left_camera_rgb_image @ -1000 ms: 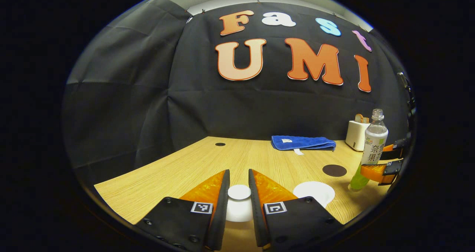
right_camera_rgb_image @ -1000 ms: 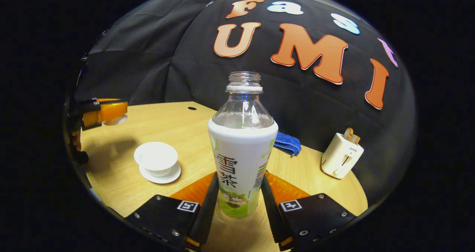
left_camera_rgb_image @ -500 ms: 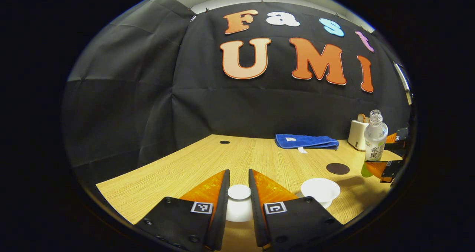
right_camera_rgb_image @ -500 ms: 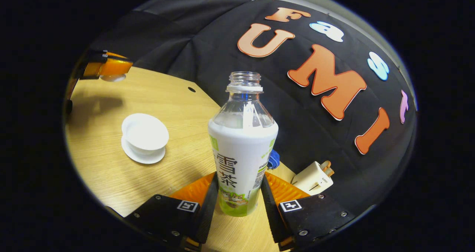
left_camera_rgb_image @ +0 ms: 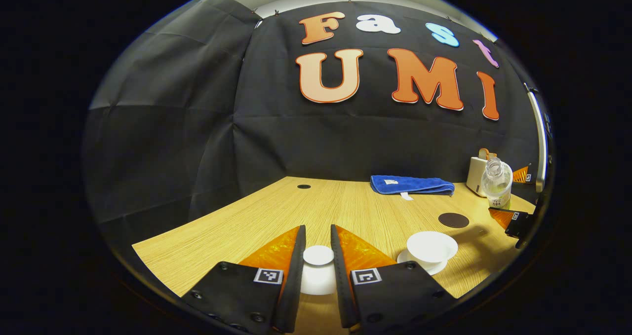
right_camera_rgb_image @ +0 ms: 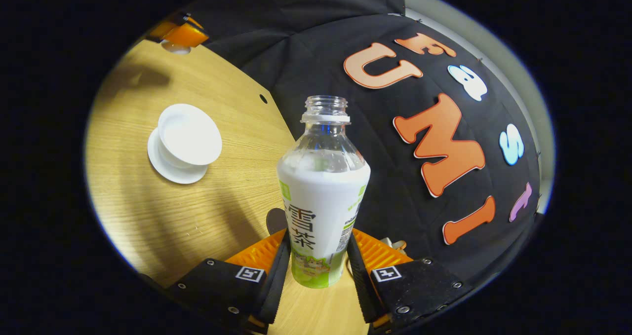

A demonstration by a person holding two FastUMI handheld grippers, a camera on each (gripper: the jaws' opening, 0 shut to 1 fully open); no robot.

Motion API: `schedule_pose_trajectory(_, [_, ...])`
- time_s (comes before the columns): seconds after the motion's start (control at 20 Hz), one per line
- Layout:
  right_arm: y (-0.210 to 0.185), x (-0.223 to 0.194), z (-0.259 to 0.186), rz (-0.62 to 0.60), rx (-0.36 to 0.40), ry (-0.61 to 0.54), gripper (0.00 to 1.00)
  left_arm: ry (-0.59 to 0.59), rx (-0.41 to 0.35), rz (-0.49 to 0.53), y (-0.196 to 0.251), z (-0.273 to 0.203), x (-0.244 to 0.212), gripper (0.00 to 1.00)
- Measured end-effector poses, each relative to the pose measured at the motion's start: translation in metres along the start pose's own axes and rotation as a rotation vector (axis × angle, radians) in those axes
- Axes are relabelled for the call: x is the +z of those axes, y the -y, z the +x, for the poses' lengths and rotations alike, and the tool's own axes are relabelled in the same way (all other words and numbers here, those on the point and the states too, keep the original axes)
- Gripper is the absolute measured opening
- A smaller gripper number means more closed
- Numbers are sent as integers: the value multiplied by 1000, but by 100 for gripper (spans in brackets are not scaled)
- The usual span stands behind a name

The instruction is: Open the teacup lid with one hand, grasp the water bottle and pour water into the teacup with the other hand; after pouring, place the water bottle on the coaster and then close the teacup lid.

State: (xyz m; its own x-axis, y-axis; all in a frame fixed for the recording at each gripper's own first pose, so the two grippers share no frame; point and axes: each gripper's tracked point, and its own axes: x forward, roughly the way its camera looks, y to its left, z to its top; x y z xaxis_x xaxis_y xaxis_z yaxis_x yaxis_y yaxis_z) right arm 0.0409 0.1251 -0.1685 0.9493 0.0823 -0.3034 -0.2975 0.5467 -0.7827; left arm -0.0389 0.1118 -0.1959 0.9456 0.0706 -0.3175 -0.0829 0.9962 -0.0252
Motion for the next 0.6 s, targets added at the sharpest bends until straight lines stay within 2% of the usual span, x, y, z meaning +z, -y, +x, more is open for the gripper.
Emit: schedule_pose_trajectory(0.6, [2,8,14,-353,-82,75,64,-6,9,-4,-8,-10,-2,36])
